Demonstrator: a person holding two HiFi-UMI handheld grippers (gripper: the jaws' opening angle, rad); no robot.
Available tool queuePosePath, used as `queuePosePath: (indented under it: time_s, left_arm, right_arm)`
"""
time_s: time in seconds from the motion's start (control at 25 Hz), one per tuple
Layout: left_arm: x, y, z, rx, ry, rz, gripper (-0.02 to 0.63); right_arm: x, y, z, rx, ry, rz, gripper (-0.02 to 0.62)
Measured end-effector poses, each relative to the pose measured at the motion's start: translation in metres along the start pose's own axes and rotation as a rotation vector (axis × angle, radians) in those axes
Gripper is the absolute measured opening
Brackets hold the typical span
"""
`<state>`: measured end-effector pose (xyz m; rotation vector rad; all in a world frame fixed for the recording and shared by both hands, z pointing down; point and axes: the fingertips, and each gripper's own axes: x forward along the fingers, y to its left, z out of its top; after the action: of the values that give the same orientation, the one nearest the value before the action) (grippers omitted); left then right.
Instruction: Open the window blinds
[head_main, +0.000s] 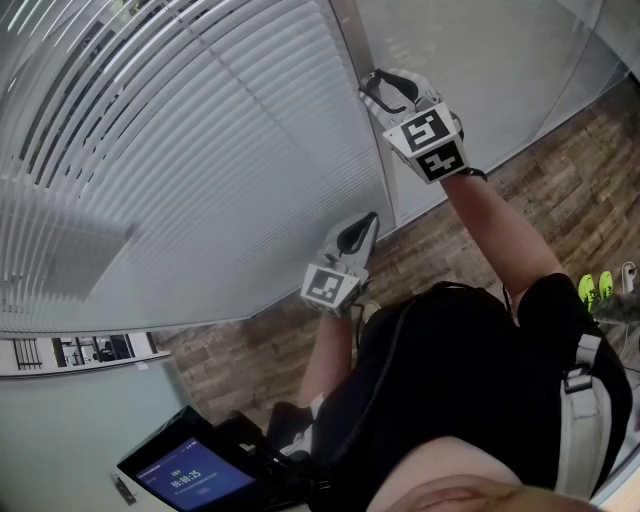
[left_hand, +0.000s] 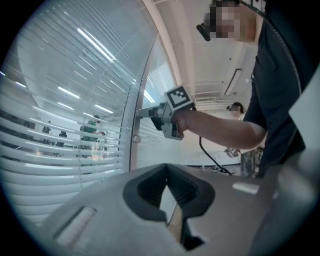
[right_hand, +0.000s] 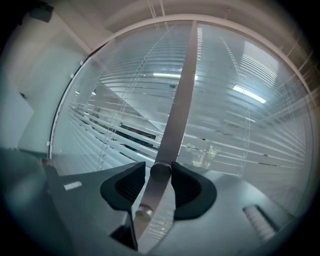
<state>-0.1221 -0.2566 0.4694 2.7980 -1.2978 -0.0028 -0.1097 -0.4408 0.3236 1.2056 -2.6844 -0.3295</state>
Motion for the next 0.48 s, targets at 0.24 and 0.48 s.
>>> queuePosePath:
  time_s: [0.24,0.48]
  left_arm:
    - [0.002,0.001,0.001,-0.006,0.005,-0.002,0.003]
    - [0.003,0.000,-0.002,-0.006,0.015,-0.007,0.003]
  right_arm:
    - [0.001,-0.002,-0.001,0.008,0.001,0.006,0.168]
    - [-0.011,-0.005,0.006,0.023,-0.065,0.006,0.137]
